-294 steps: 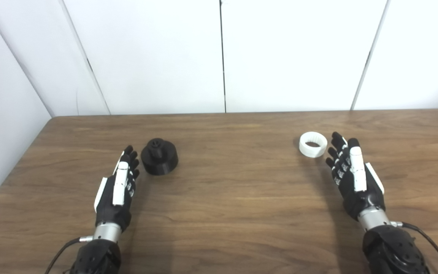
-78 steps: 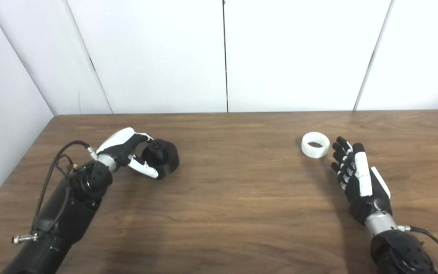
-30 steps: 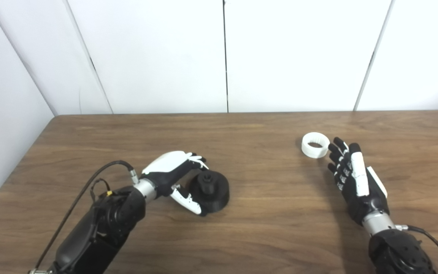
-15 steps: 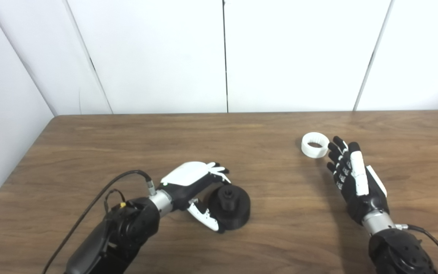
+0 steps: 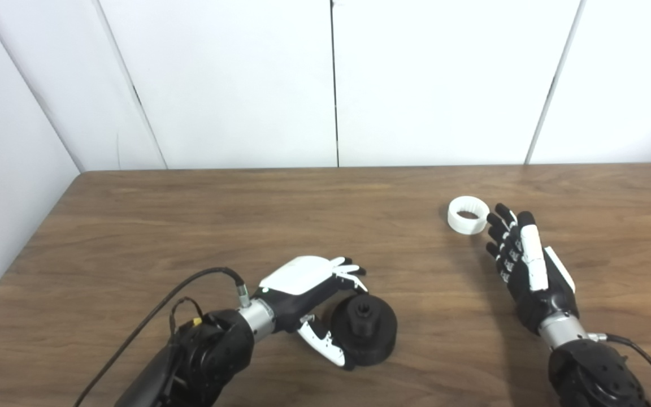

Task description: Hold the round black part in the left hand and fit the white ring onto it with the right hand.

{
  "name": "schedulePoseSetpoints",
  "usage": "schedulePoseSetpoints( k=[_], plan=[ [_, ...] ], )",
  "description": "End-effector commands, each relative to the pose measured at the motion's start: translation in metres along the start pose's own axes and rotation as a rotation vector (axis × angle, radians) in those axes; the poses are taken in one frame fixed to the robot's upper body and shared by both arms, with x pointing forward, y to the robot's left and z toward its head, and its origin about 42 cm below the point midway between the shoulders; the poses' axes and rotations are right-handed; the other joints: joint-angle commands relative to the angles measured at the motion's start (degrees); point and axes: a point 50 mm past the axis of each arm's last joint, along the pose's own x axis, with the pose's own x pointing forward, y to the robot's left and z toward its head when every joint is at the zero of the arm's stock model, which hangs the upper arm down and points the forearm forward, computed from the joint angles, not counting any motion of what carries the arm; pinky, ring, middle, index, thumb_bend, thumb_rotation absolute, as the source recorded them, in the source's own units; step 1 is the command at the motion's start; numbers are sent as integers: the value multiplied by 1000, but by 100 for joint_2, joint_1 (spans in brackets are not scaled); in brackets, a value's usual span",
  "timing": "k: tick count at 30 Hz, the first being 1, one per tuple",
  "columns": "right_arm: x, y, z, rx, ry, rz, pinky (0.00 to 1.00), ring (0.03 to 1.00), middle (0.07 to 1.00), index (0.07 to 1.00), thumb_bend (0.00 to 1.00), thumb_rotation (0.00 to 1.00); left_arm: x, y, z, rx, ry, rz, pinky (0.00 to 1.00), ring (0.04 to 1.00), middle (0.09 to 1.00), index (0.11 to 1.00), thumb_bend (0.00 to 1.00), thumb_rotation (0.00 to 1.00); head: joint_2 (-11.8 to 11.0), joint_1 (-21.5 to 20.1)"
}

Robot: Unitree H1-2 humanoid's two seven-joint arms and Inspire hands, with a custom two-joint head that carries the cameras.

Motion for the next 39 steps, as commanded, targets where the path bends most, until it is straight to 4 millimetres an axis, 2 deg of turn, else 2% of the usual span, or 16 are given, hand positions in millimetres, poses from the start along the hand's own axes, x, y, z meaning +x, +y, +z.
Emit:
schedulePoseSetpoints(
  k=[1,7,8,9,10,12,13,15,18,20,27,32,39],
  plan=[
    [8,3,26,-3,-94,21,1000,1000,972,986,638,1000,-2,8,7,29,-41,21,897,1000,945,679,821,289,8,-4],
    [9,3,30,-35,-115,-2,1000,996,960,969,625,1000,-2,6,4,31,-46,18,888,1000,945,677,820,292,15,-10],
    [10,1,34,-78,-135,-15,1000,984,950,953,628,927,-3,6,4,33,-45,16,897,1000,946,677,818,294,15,-10],
    [12,-1,38,-121,-161,-28,994,954,932,935,627,785,-3,6,4,34,-45,15,907,1000,946,677,816,296,15,-10],
    [15,-3,43,-183,-188,-50,930,923,914,915,624,651,-3,6,4,35,-45,13,909,1000,946,677,816,295,15,-10],
    [21,-7,53,-298,-221,-87,837,864,864,847,709,449,-3,5,4,36,-46,11,912,1000,945,677,815,285,20,-42],
    [24,-8,60,-359,-238,-95,832,858,858,824,737,386,-3,5,4,33,-47,10,903,1000,945,676,813,274,14,-46],
    [31,-9,71,-452,-263,-102,870,872,858,808,760,333,-3,4,5,30,-48,10,885,1000,945,675,813,266,16,-46],
    [43,-10,86,-658,-281,-121,962,912,844,807,820,362,-2,5,5,31,-47,9,885,1000,945,675,817,263,14,-33],
    [53,-10,95,-762,-281,-119,950,926,836,805,856,379,-1,6,6,32,-49,11,877,1000,944,674,826,262,17,-33],
    [81,-6,110,-884,-256,-69,901,983,912,812,889,355,-1,5,6,30,-51,5,856,1000,948,674,828,268,27,-12],
    [103,-5,114,-991,-201,-29,986,1000,944,807,920,382,-2,5,5,31,-54,5,867,1000,948,673,828,267,26,-18],
    [131,-8,111,-1096,-106,55,1000,1000,972,813,953,408,-3,5,5,33,-50,5,888,1000,948,674,827,276,14,-7]
  ],
)
